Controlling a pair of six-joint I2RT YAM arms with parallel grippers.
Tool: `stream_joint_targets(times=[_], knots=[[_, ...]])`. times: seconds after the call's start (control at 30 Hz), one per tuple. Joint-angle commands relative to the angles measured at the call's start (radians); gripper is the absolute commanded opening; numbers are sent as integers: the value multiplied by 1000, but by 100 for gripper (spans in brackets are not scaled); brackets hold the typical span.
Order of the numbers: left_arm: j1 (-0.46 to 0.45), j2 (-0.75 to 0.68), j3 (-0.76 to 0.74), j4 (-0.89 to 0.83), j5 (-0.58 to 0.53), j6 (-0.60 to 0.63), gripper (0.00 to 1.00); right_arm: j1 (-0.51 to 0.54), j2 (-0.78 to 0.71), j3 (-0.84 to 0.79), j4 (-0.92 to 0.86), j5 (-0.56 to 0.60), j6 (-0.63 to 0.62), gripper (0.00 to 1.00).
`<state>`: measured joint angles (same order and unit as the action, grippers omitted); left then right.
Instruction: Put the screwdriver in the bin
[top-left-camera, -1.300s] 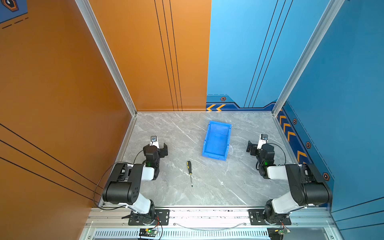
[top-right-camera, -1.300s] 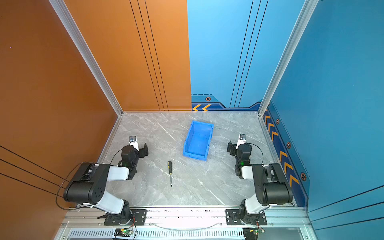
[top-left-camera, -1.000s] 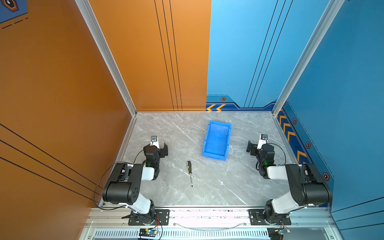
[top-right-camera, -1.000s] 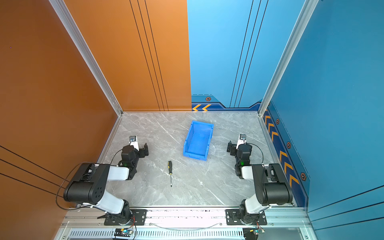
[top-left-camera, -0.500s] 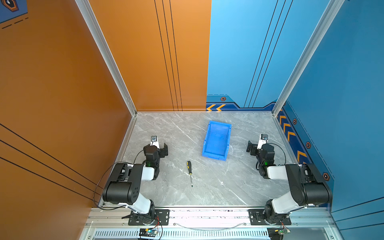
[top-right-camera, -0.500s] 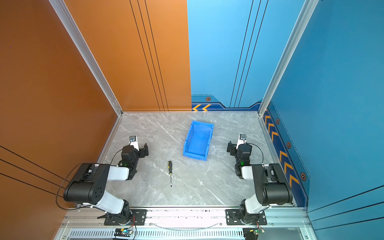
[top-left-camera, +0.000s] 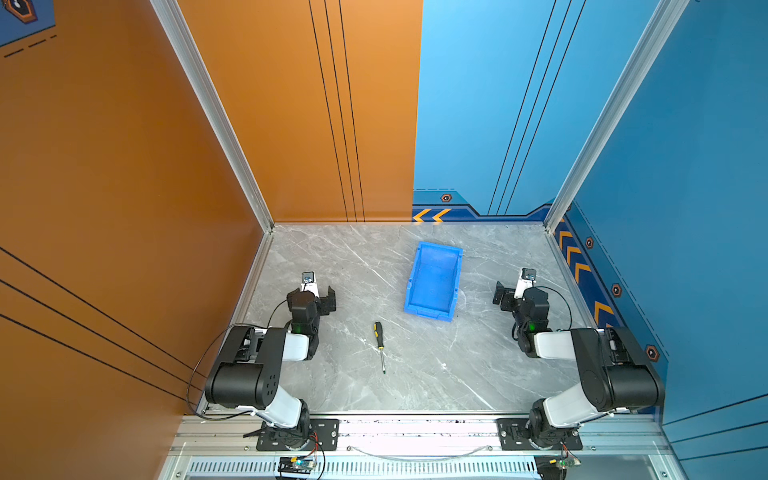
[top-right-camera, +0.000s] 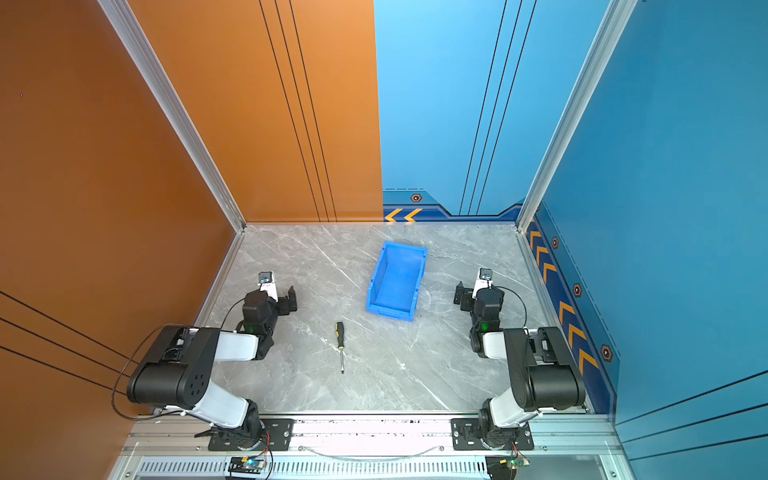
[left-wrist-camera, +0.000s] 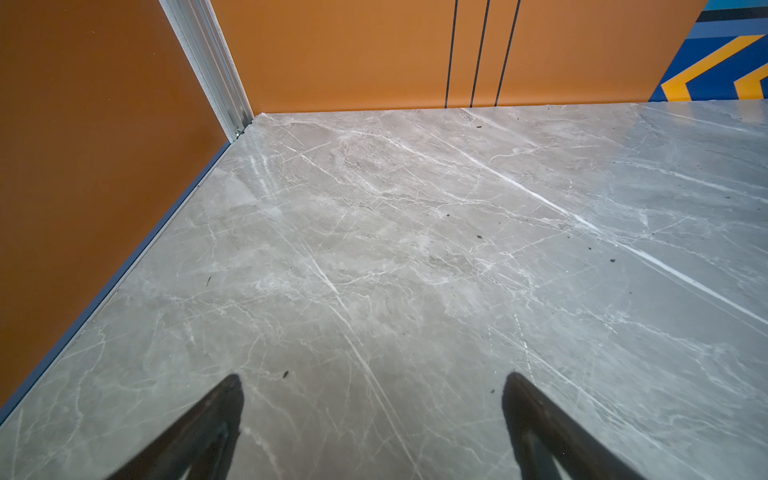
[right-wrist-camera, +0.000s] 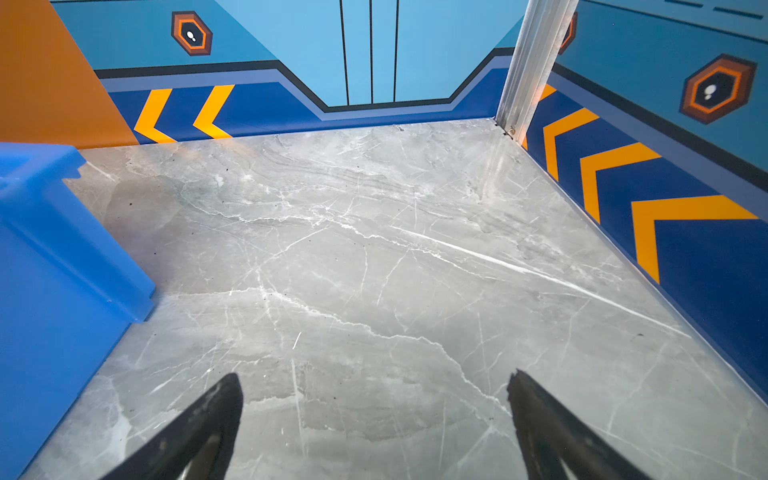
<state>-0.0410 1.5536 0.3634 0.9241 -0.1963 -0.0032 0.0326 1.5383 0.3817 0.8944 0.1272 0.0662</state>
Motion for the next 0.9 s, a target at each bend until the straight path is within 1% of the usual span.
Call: stream_joint_targets(times=[0.0, 0.3, 0.4, 0.63, 0.77, 0.83, 0.87], knots=[[1, 12, 20, -2, 23, 15, 98, -5, 9, -7, 11, -8, -5, 100], [3, 9, 16, -1, 23, 15, 98, 1, 9, -6, 12, 5, -7, 100], [3, 5, 15, -2, 41, 21, 98, 9, 0, 3, -10, 59, 1, 100], [6, -15, 12, -11, 39, 19, 98, 32, -61, 36, -119, 120, -5, 100], [6, -73, 19, -74, 37, 15, 98, 50, -115, 26, -157, 146, -12, 100], [6, -114, 38, -153, 27, 6, 98, 57, -147, 24, -185, 143, -14, 100], [7, -144, 60, -231, 9, -3, 98, 63, -169, 23, -204, 144, -15, 100]])
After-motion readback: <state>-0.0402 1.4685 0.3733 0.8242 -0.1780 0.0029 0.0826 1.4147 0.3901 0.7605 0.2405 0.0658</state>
